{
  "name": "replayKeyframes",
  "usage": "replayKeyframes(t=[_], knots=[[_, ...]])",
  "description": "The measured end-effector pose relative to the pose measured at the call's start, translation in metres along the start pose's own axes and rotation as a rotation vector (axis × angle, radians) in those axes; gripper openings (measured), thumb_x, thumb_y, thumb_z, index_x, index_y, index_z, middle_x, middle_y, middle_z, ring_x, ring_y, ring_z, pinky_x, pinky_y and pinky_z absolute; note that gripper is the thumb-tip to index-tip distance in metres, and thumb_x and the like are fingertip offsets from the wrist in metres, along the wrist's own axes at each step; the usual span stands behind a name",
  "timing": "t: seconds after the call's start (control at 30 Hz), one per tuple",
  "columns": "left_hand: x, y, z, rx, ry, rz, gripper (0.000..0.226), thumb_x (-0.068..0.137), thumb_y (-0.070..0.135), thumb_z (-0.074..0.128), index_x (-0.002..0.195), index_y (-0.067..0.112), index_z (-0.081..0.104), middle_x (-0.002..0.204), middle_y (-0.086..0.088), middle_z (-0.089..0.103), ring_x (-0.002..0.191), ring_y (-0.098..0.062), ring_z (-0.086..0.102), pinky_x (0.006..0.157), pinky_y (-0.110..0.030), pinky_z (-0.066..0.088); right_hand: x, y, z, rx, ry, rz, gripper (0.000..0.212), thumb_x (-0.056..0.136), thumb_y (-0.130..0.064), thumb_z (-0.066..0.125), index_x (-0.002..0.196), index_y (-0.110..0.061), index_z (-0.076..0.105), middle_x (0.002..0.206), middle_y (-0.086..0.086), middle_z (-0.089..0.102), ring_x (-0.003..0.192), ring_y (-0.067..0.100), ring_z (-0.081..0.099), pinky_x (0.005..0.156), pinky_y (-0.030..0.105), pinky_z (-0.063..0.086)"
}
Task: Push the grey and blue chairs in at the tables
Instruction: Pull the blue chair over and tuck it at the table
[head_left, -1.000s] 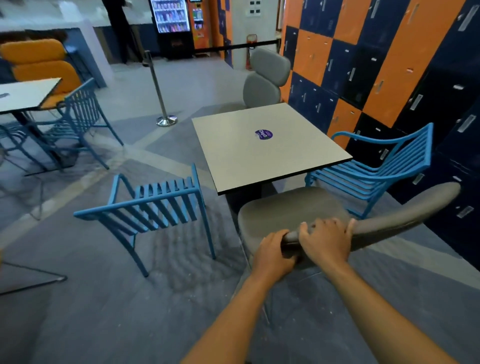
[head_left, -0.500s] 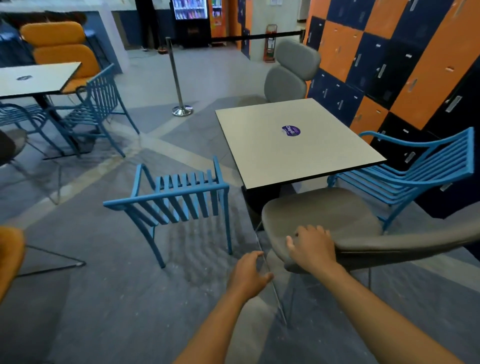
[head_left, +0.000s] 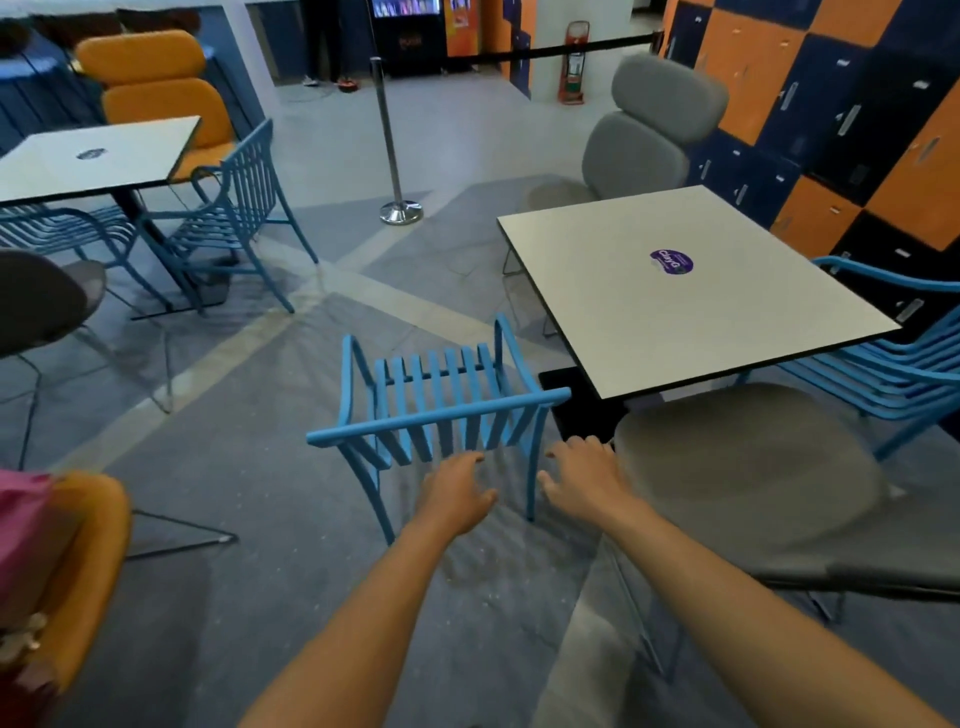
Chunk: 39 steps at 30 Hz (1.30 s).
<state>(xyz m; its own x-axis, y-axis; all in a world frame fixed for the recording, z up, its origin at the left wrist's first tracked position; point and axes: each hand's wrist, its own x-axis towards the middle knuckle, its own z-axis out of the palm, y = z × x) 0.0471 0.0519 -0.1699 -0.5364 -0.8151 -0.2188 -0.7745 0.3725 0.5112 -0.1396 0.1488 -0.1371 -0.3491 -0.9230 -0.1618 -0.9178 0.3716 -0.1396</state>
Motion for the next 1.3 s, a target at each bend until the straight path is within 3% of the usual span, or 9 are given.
replayKeyframes(t=[0.13, 0.4, 0.57, 0.9, 1.1, 1.3], knots=[[0.029, -0.030, -0.025, 0.114, 0.019, -0.012, 0.064, 0.089, 0.046, 0.070, 0.145, 0.026, 0.049, 0.145, -0.003, 0.055, 0.131, -0.026, 0.052, 0.108, -0.045, 0.046, 0.039, -0.029, 0.003, -0.005, 0.014, -0.041, 0.051, 0.096, -0.052, 0.052, 0.136, -0.021, 0.057, 0.129, 0.007, 0.061, 0.120, 0.030, 0.053, 0.100, 0.044, 0.041], [0.088, -0.062, -0.037, 0.211, 0.096, 0.067, 0.044, 0.095, 0.038, 0.061, 0.136, 0.023, 0.055, 0.134, -0.001, 0.059, 0.126, -0.026, 0.050, 0.106, -0.042, 0.036, 0.119, -0.043, 0.018, 0.007, -0.040, -0.103, 0.055, 0.098, -0.049, 0.055, 0.146, -0.022, 0.048, 0.140, 0.007, 0.055, 0.126, 0.031, 0.051, 0.106, 0.047, 0.042], [0.126, -0.067, -0.029, 0.245, 0.051, 0.055, 0.045, 0.100, 0.038, 0.053, 0.143, 0.024, 0.050, 0.140, 0.000, 0.056, 0.130, -0.026, 0.046, 0.111, -0.046, 0.029, 0.172, -0.036, 0.034, -0.041, -0.120, -0.148, 0.062, 0.100, -0.051, 0.054, 0.153, -0.023, 0.041, 0.148, 0.005, 0.050, 0.130, 0.031, 0.050, 0.111, 0.045, 0.039], [0.174, -0.069, 0.004, 0.313, -0.057, 0.063, 0.046, 0.106, 0.023, 0.044, 0.151, 0.035, 0.038, 0.137, 0.001, 0.055, 0.122, -0.028, 0.050, 0.110, -0.053, 0.030, 0.235, -0.016, 0.067, -0.080, -0.283, -0.183, 0.044, 0.106, -0.046, 0.045, 0.146, -0.027, 0.051, 0.136, 0.003, 0.061, 0.123, 0.028, 0.055, 0.108, 0.042, 0.037], [0.183, -0.087, 0.004, 0.346, -0.032, 0.085, 0.046, 0.106, 0.018, 0.043, 0.149, 0.033, 0.040, 0.129, -0.004, 0.053, 0.116, -0.027, 0.050, 0.097, -0.046, 0.039, 0.237, -0.019, 0.080, -0.135, -0.220, -0.172, 0.038, 0.106, -0.041, 0.046, 0.141, -0.027, 0.054, 0.130, 0.002, 0.063, 0.118, 0.026, 0.055, 0.101, 0.038, 0.037], [0.175, -0.100, -0.003, 0.339, -0.038, 0.141, 0.046, 0.103, 0.013, 0.043, 0.145, 0.030, 0.045, 0.125, -0.005, 0.053, 0.117, -0.028, 0.049, 0.096, -0.047, 0.038, 0.221, -0.039, 0.089, -0.095, -0.169, -0.076, 0.036, 0.105, -0.036, 0.051, 0.137, -0.024, 0.059, 0.127, 0.000, 0.062, 0.118, 0.023, 0.051, 0.098, 0.036, 0.037]])
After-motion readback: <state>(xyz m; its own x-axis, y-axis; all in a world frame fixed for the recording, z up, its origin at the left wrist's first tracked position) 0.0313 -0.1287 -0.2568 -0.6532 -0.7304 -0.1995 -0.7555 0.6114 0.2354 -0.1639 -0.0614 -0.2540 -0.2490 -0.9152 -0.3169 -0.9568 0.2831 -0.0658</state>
